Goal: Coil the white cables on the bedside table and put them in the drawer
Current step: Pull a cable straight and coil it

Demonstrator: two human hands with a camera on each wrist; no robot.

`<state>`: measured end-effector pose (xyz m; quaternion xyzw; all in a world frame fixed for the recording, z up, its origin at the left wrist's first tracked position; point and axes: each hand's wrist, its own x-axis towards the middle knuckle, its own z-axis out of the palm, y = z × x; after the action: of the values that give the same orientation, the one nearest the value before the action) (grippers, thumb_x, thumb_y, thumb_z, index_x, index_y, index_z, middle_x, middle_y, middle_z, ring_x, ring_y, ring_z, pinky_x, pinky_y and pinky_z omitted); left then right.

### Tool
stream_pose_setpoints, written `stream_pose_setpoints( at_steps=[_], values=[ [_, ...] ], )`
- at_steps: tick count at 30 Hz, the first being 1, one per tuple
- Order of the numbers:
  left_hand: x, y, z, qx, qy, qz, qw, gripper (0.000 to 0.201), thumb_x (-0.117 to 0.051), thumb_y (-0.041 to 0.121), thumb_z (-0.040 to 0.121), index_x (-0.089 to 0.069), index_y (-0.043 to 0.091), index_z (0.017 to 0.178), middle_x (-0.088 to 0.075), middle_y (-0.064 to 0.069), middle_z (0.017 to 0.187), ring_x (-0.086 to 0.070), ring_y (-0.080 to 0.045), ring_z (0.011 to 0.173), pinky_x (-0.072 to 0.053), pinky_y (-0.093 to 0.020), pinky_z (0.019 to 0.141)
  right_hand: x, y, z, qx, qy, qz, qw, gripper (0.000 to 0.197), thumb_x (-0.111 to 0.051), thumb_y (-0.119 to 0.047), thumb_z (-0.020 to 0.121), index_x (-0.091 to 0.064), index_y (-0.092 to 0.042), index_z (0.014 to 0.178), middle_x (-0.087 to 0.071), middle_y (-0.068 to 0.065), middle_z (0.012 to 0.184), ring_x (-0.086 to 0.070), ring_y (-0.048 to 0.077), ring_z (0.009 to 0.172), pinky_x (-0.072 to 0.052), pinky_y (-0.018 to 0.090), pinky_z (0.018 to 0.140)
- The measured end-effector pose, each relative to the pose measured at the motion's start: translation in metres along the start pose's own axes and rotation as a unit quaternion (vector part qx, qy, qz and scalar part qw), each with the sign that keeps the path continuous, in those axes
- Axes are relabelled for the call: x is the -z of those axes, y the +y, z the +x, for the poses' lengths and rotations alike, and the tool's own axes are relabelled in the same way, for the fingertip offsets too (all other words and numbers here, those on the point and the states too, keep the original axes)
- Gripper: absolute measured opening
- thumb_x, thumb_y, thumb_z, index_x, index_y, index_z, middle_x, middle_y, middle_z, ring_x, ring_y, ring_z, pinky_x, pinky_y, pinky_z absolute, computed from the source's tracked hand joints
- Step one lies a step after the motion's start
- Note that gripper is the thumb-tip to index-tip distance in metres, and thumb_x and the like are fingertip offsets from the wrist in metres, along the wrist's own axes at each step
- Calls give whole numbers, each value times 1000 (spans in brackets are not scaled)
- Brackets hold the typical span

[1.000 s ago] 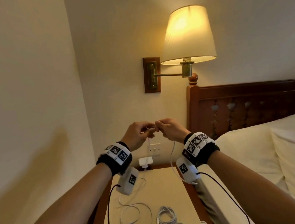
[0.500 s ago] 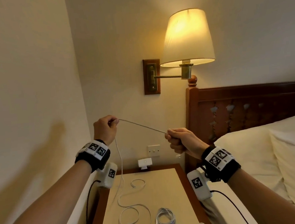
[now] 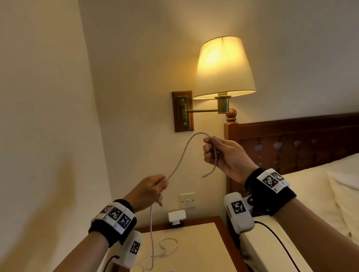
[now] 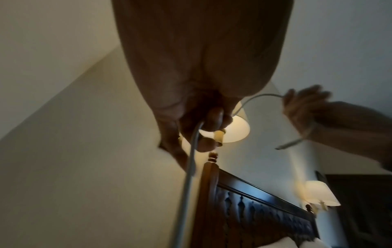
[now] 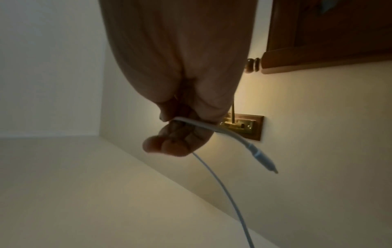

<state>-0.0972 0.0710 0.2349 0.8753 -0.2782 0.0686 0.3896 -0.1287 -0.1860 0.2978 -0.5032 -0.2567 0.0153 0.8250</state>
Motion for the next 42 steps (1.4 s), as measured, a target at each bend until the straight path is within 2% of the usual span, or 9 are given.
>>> stream_pose_setpoints(
  at_steps=[8,14,17,19,23,27,32,36,42],
  values=[
    [9,87,13,-161,-61,211,962,41,-41,46,99,-55,18,72,-47,6,60,-41,-10,51,-37,-25,57,-35,-12,20,48,27,-247,967,31,-43,-25,103,-64,-5,90,-72,12,76,-71,22,68,-60,31,67],
    [33,121,20,-352,166,302,870,30,-43,39,99,-62,21,85,-57,11,69,-44,-3,53,-33,-11,54,-49,-18,14,46,0,-289,956,36,-42,-27,102,-68,-3,96,-69,8,72,-67,19,66,-54,23,58],
    [39,122,23,-370,265,301,838,29,-46,40,98,-62,20,85,-57,12,71,-45,-3,57,-36,-11,53,-54,-21,7,40,-35,-254,966,35,-38,-25,104,-64,-4,92,-66,6,65,-63,17,57,-54,24,56],
    [40,121,26,-347,296,280,845,33,-46,46,97,-59,19,84,-57,11,73,-49,-7,60,-45,-22,51,-56,-23,5,28,-53,-223,973,35,-36,-26,105,-60,-4,92,-62,6,62,-58,18,53,-51,26,56],
    [41,129,25,-264,295,119,911,34,-55,51,88,-60,19,97,-50,17,75,-50,-1,65,-39,-11,58,-59,-29,1,-2,-63,-145,987,34,-33,-26,106,-55,-6,89,-52,4,55,-48,16,48,-45,25,52],
    [43,143,20,-195,194,-3,961,26,-52,41,93,-63,26,74,-60,17,69,-56,1,70,-42,-15,69,-63,-34,-3,-31,-83,-27,996,33,-37,-28,103,-57,-10,84,-50,2,56,-48,14,49,-44,24,52],
    [36,155,15,-186,229,-120,948,29,-56,26,96,-61,23,67,-57,19,53,-54,5,57,-38,-9,64,-70,-30,-7,-54,-105,135,984,24,-46,-27,97,-59,-9,87,-59,2,65,-58,11,55,-52,22,57],
    [31,149,12,-170,235,-118,950,32,-57,35,94,-67,17,70,-51,14,51,-42,-3,52,-35,-13,55,-62,-25,-7,-48,-114,127,984,25,-41,-26,102,-56,-11,89,-43,-6,53,-36,5,44,-33,17,47],
    [33,104,-3,-130,195,-101,967,32,-55,33,94,-69,8,80,-46,14,49,-38,-2,43,-33,-12,44,-44,-53,-17,-26,-91,179,979,29,-36,-21,100,-56,-13,80,-33,-8,49,-27,6,42,-27,18,46]
  ],
)
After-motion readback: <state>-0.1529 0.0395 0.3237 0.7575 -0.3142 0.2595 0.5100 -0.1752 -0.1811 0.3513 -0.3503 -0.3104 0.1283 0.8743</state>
